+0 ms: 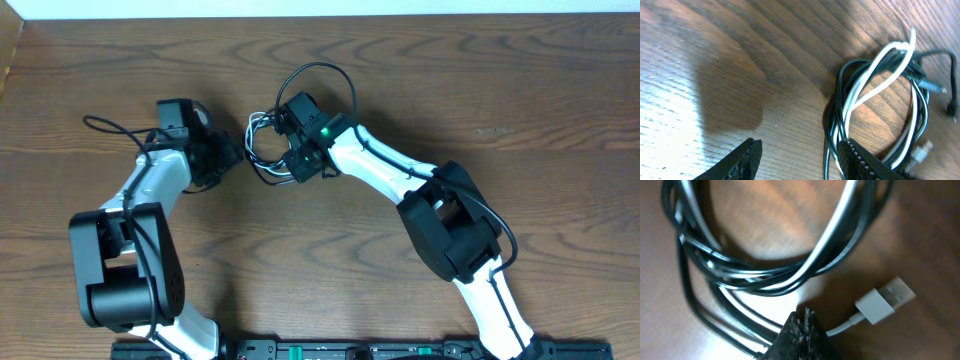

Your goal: Untangle cables

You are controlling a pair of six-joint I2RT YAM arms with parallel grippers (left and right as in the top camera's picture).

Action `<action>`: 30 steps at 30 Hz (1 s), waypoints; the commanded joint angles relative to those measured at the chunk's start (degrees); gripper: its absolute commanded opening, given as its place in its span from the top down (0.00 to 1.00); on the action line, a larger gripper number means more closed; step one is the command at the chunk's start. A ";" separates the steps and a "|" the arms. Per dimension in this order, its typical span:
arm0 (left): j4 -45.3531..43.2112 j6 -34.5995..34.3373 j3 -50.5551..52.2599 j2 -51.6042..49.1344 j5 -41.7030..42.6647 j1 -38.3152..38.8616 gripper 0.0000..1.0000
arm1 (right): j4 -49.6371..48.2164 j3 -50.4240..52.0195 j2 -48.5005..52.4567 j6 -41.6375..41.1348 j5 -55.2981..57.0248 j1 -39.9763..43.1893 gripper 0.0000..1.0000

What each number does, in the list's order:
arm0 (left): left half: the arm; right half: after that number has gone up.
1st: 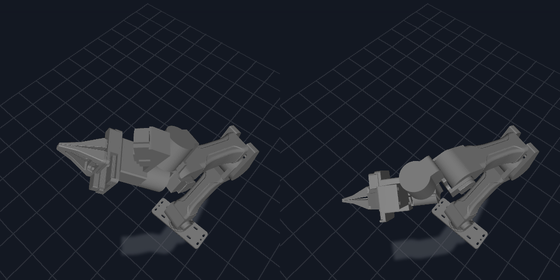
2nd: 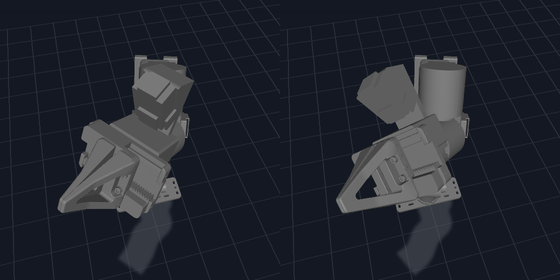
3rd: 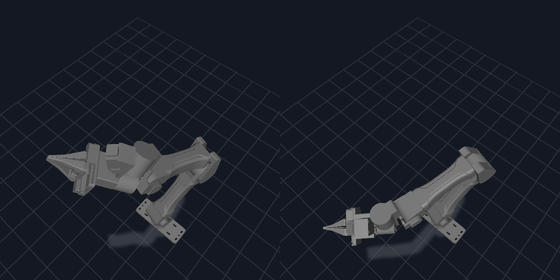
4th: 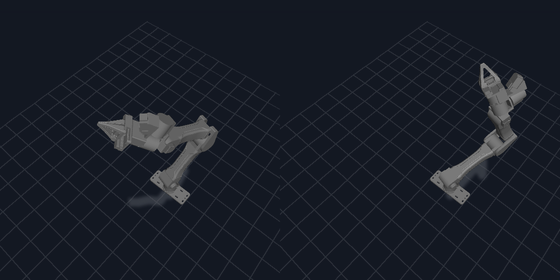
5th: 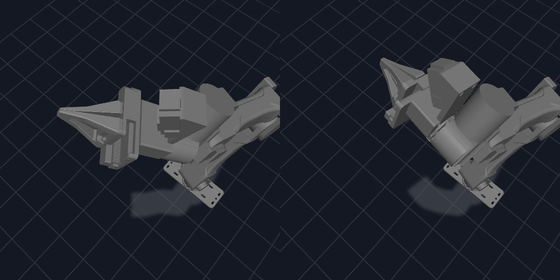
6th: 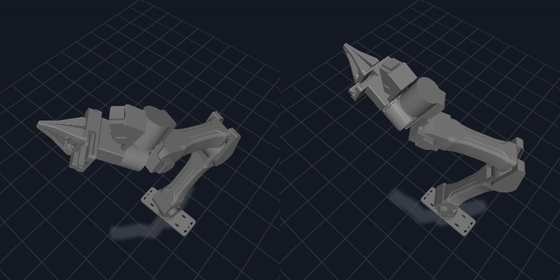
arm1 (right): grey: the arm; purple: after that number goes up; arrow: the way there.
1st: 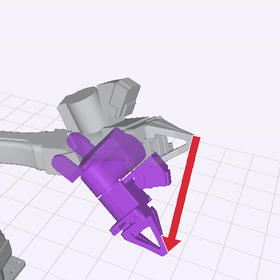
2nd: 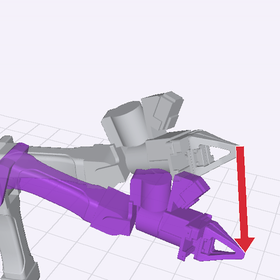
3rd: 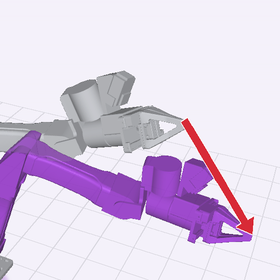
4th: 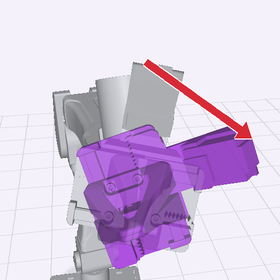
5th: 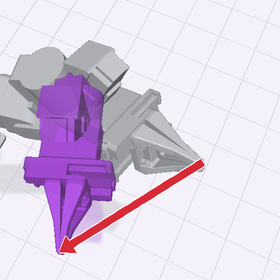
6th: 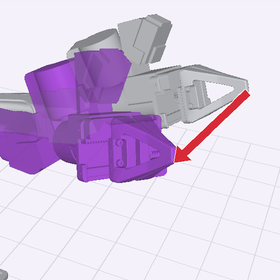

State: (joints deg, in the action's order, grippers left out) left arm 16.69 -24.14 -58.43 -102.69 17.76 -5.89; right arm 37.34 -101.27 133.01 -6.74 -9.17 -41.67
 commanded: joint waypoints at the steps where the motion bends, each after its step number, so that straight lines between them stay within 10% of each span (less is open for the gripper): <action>1: -0.35 0.44 -0.72 -0.39 -3.96 1.97 0.47 | 3.78 1.33 3.28 -0.04 -6.95 -0.15 0.97; 30: -4.04 2.78 -0.72 -5.11 -5.03 8.02 0.39 | 19.67 -5.01 3.32 -6.56 7.34 2.36 0.98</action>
State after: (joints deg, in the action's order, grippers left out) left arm 12.78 -21.80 -58.43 -105.62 15.77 2.13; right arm 55.75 -107.11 134.58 -12.27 -9.69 -39.59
